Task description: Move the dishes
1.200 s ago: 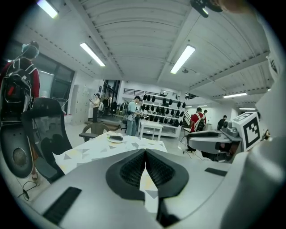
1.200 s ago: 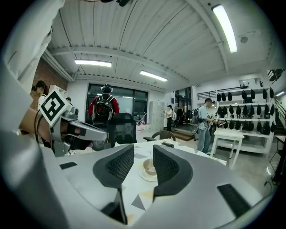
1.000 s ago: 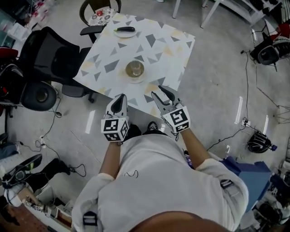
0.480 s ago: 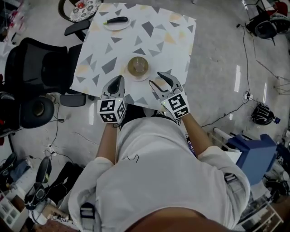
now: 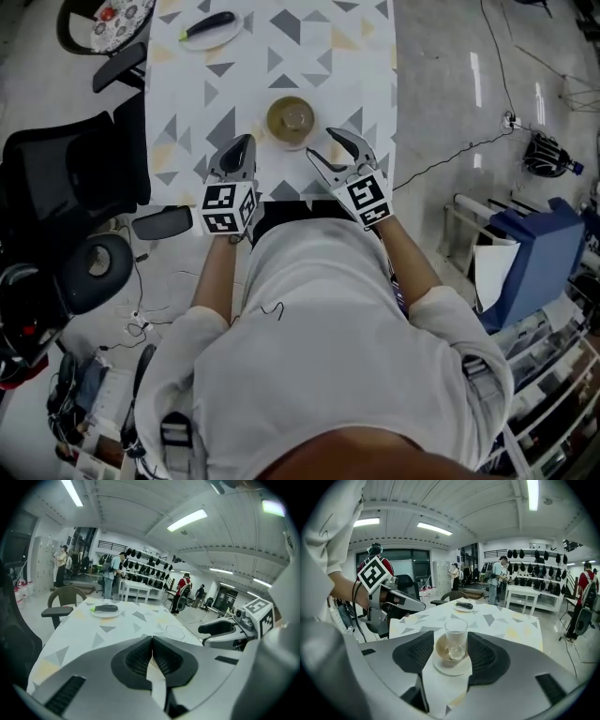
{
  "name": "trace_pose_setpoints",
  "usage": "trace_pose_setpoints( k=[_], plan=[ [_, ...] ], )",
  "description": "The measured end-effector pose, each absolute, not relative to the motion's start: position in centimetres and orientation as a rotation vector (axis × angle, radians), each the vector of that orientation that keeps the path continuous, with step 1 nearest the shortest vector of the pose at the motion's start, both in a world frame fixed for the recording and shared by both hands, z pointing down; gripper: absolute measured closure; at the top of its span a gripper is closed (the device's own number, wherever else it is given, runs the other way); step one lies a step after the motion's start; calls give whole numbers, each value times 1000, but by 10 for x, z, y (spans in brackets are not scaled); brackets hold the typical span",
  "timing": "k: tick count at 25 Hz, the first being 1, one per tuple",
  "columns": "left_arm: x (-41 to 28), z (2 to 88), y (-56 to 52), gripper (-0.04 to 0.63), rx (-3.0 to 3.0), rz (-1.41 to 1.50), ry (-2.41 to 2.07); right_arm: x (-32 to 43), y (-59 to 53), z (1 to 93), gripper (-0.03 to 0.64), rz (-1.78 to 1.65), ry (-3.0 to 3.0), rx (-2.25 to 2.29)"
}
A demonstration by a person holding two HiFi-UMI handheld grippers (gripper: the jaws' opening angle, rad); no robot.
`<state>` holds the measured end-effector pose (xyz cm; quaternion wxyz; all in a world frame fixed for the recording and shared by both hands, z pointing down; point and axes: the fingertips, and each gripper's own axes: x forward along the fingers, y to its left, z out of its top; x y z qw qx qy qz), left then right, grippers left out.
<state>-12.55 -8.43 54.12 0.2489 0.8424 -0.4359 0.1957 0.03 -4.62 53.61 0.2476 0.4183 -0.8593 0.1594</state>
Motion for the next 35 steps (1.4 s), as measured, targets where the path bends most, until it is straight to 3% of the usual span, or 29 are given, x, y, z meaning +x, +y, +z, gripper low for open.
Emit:
trace_pose_setpoints(
  k=[18,35],
  plan=[
    [-149,562,-40,575,2034,546,-1414,-15,-86,589,333,423,-2421,894],
    [-172,561,-28,575,1957,509,-1500,-45,-109,599,330,381,-2425,823]
  ],
)
